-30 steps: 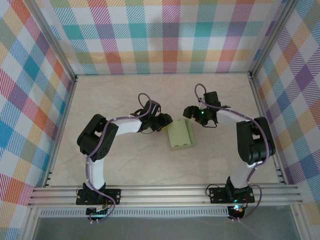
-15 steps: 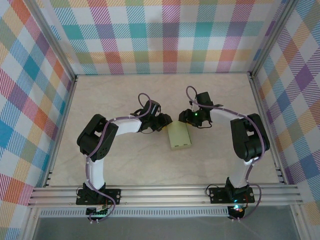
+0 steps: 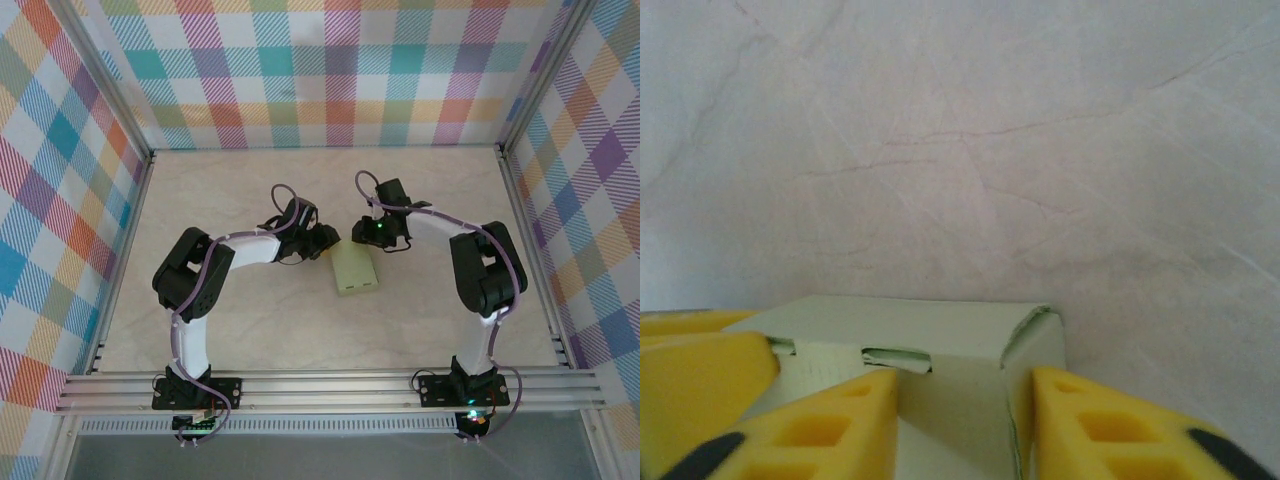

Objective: Fold the paper box

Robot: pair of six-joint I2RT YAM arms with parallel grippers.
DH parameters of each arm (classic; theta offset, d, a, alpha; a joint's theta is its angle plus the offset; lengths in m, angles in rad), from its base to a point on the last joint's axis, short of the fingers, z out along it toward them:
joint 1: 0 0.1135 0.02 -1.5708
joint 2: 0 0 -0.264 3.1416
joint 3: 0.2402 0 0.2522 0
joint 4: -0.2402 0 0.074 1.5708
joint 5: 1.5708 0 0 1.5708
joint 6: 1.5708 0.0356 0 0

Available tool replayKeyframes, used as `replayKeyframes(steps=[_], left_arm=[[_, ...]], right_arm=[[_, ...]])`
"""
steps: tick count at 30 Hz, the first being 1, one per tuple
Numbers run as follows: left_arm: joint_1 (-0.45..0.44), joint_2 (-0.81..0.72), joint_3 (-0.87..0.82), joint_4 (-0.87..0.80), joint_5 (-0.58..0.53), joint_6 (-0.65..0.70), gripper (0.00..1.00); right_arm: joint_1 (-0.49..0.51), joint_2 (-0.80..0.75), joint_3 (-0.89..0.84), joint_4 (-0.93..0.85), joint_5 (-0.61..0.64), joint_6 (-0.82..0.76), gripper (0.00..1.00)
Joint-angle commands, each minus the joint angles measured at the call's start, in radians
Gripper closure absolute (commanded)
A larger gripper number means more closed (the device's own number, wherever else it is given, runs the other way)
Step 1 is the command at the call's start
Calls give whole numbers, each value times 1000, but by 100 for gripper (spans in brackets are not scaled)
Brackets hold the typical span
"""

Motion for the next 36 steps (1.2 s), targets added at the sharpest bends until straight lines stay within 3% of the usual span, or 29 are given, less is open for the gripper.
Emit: replayKeyframes(steps=[1, 8, 11, 17, 19, 27, 30, 36], left_arm=[[-29, 62, 44, 16, 68, -8, 63], [0, 122, 144, -56, 59, 41, 62], [12, 120, 152, -79, 57, 60, 59], [33, 83, 124, -88, 30, 72, 34], [38, 74, 117, -96, 11, 83, 30], [43, -26, 54, -48, -46, 170, 12], [44, -118, 2, -37, -129, 250, 0], [48, -380, -189, -49, -438, 501, 0]], right_arm=[[102, 67, 19, 19, -134, 38, 70], [98, 102, 128, -33, -76, 5, 66], [87, 84, 140, -50, -46, -2, 55], [48, -5, 88, -65, 33, -13, 30], [36, -38, 64, -75, 74, -14, 21], [-17, -206, -80, -17, 83, -33, 14], [-41, -294, -158, 43, 90, -64, 12], [-94, -470, -325, 155, 187, -198, 1]])
